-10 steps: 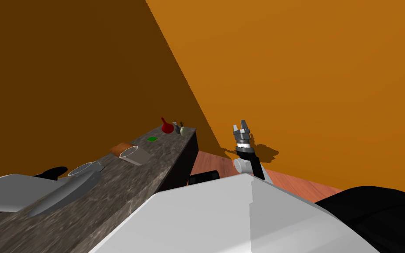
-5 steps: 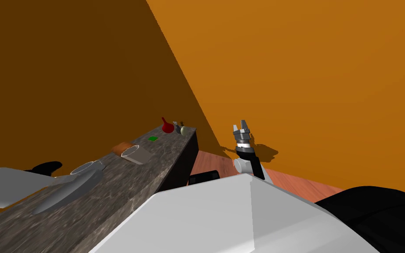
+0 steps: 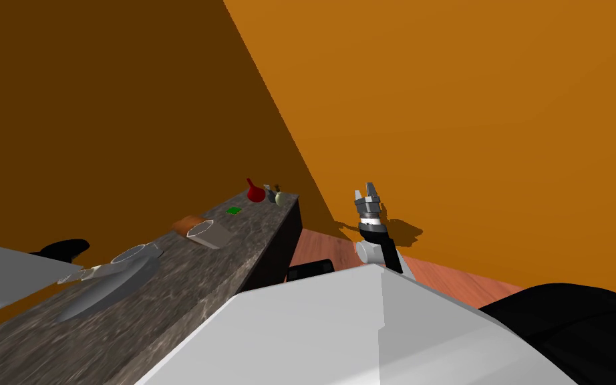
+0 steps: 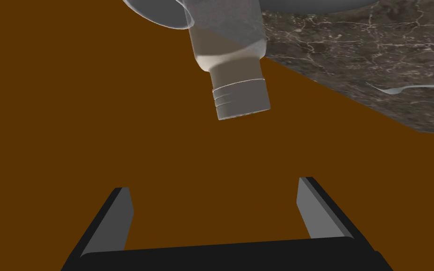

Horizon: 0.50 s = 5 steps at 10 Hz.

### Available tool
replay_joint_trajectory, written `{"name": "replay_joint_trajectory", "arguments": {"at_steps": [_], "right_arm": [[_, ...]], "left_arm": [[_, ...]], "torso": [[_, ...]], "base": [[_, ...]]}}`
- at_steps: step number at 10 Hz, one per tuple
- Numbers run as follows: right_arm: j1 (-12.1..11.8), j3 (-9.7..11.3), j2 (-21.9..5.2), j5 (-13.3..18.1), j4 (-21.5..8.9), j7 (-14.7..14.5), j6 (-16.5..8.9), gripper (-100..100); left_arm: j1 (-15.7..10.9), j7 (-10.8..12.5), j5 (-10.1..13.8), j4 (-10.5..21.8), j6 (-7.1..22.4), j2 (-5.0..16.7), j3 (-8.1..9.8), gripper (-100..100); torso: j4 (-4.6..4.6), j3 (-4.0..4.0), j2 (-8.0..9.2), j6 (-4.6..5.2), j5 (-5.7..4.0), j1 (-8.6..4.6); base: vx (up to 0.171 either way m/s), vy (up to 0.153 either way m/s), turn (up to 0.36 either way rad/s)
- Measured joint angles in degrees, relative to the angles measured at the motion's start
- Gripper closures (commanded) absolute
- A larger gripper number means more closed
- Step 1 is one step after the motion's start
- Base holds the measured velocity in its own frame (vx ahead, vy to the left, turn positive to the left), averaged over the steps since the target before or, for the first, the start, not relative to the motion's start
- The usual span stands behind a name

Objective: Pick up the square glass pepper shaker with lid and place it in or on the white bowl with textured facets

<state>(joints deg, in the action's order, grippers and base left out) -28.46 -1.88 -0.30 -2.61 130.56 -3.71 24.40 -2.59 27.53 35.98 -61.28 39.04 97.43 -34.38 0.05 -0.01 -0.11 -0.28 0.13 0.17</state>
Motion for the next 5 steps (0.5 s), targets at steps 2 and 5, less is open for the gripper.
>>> {"name": "replay_joint_trajectory", "arguments": {"at_steps": [2, 5], "right_arm": [[0.0, 0.0, 0.0, 0.0, 0.0, 0.0, 0.0, 0], [0.0, 0.0, 0.0, 0.0, 0.0, 0.0, 0.0, 0]], "left_arm": [[0.01, 0.01, -0.01, 0.01, -0.01, -0.01, 0.0, 0], [0.01, 0.01, -0.01, 0.01, -0.01, -0.01, 0.0, 0]], "torso": [[-0.01, -0.02, -0.03, 0.0, 0.0, -0.01], [-0.01, -0.02, -0.03, 0.0, -0.01, -0.02]], "base": [[0.0, 0.0, 0.0], [0.0, 0.0, 0.0]]}}
